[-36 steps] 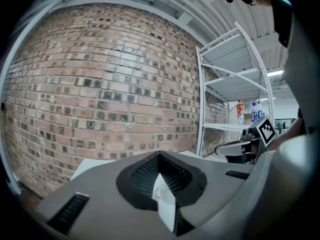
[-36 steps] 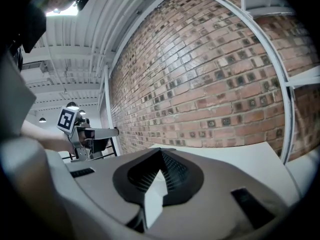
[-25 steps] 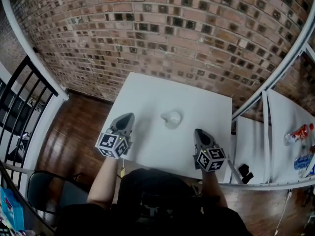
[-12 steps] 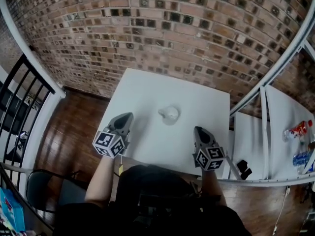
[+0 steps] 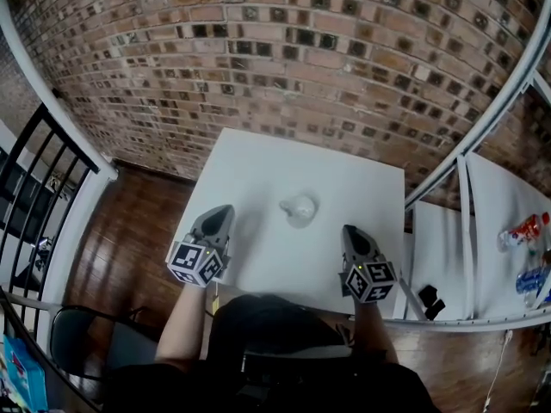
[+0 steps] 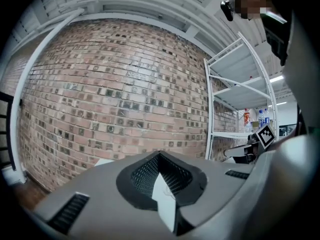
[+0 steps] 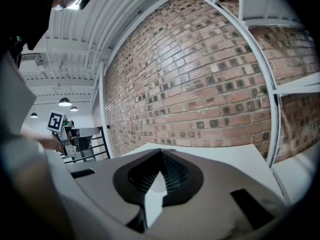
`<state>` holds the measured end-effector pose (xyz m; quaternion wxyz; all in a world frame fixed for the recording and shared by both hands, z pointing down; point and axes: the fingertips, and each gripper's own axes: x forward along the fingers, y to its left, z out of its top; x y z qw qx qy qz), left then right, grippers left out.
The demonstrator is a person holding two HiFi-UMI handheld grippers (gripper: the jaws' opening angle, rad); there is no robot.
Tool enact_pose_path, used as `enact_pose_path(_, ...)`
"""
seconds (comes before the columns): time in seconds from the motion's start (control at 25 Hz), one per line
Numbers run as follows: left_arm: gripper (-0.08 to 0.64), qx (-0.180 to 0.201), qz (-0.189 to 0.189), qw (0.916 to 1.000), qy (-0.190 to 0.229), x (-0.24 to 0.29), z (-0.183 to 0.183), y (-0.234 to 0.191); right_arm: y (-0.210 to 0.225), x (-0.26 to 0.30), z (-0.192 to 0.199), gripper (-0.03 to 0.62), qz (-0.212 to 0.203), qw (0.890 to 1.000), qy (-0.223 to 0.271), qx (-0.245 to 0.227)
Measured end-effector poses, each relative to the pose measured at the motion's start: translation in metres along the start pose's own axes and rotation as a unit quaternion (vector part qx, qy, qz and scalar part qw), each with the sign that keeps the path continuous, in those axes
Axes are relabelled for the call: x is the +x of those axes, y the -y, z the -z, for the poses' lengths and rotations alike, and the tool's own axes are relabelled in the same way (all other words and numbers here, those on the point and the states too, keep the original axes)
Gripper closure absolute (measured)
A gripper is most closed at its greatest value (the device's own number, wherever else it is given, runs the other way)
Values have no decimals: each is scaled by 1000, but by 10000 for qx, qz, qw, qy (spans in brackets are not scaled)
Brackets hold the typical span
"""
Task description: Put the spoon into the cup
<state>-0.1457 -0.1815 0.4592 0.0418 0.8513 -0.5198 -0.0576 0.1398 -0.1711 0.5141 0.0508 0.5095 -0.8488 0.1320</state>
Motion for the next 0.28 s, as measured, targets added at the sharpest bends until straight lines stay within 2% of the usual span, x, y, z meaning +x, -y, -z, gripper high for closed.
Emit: enact_pose_path(0.28, 557, -86, 47, 9998, -193, 5, 9, 2, -5, 8, -1, 591, 0, 9994, -84, -337)
